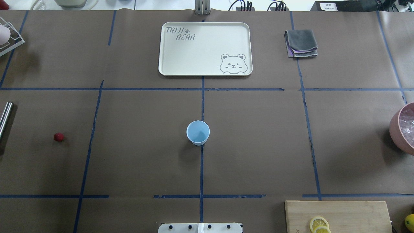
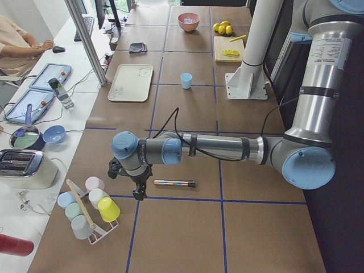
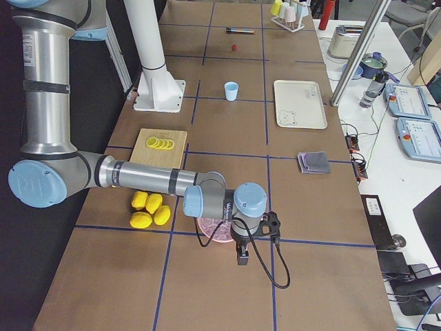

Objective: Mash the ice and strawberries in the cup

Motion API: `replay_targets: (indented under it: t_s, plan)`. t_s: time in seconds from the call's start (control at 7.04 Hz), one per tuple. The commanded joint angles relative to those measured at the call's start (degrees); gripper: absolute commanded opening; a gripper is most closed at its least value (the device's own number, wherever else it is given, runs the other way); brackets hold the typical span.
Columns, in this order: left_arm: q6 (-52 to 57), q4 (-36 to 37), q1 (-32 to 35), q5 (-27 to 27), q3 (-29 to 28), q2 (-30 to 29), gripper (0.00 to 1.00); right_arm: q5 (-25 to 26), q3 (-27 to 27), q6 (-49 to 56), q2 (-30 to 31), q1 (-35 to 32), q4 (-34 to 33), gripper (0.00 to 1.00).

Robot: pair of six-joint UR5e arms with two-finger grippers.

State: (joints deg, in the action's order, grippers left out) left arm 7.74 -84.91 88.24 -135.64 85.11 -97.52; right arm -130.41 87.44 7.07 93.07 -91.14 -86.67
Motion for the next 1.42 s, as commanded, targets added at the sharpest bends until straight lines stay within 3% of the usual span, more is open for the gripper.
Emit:
replay_targets:
  t_s: [0.0, 0.85, 1.28]
  plan:
    - [-0.6, -0.5, -0.2, 0.0, 0.4, 0.0, 1.0, 0.1, 0.0, 0.3, 0.0, 0.0, 0.0, 1.0]
    - [-2.0, -0.5, -2.8, 0.1, -0.2, 0.1, 1.0, -1.3, 1.5, -0.2, 1.2, 0.0, 1.7, 1.0]
    - [-1.9, -0.6, -2.8, 0.1, 0.0, 0.1, 1.0, -3.4, 7.6, -2.0, 9.2, 0.3, 10.1, 1.0]
